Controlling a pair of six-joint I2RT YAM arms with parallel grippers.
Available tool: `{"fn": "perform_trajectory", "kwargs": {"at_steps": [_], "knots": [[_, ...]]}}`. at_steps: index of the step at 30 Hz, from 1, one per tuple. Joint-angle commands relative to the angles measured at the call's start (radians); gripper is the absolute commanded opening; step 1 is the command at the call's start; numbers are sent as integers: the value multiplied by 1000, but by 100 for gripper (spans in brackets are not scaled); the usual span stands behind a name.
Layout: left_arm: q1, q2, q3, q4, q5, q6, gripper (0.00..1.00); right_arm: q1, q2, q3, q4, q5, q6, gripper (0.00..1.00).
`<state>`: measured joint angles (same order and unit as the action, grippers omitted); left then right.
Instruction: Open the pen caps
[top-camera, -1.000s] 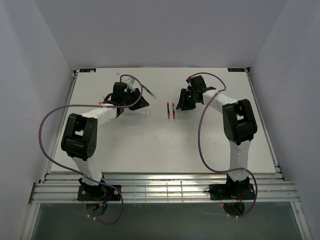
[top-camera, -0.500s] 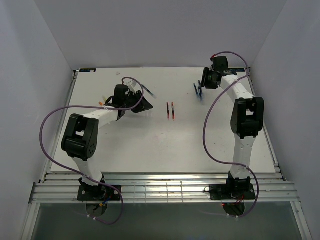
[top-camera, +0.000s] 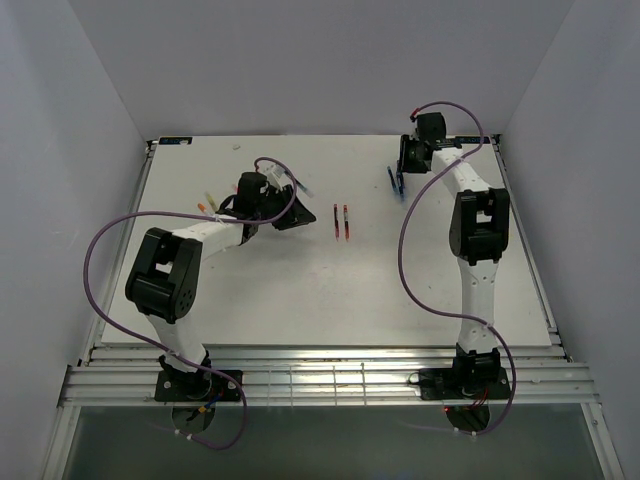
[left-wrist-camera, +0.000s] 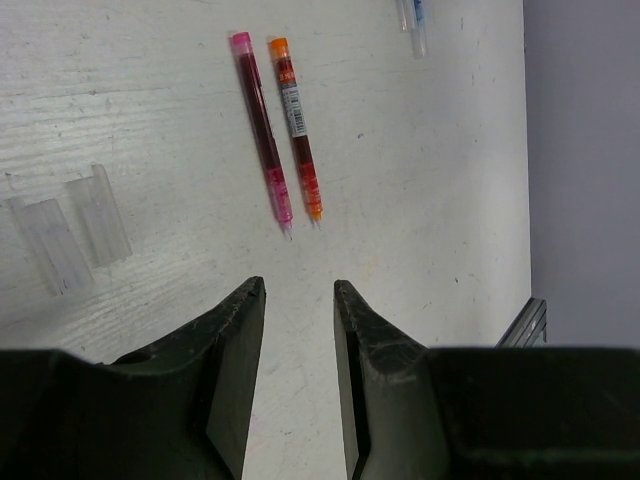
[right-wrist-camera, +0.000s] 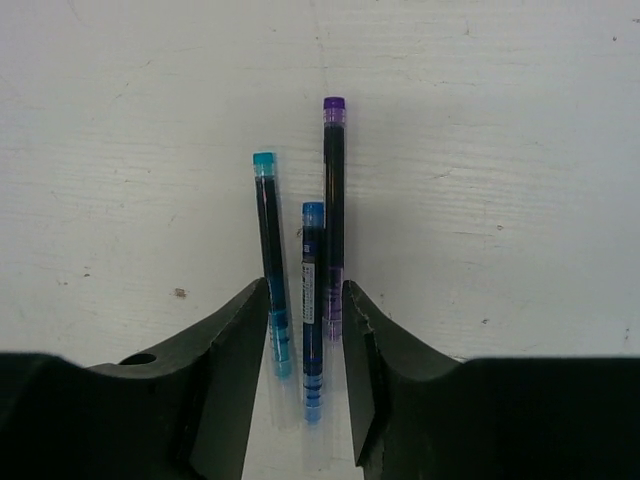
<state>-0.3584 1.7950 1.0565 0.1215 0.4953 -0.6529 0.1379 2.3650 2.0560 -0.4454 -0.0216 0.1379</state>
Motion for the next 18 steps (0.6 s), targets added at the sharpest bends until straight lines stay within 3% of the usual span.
{"fn": "perform_trajectory", "kwargs": {"at_steps": [1,18], "knots": [[-11,-51,-9,30,14,-2,44,0,32,79,73,14,-21,41],[-17,-37,-21,81,23,-17,44,9,155,180,171,51,-23,36]]}}
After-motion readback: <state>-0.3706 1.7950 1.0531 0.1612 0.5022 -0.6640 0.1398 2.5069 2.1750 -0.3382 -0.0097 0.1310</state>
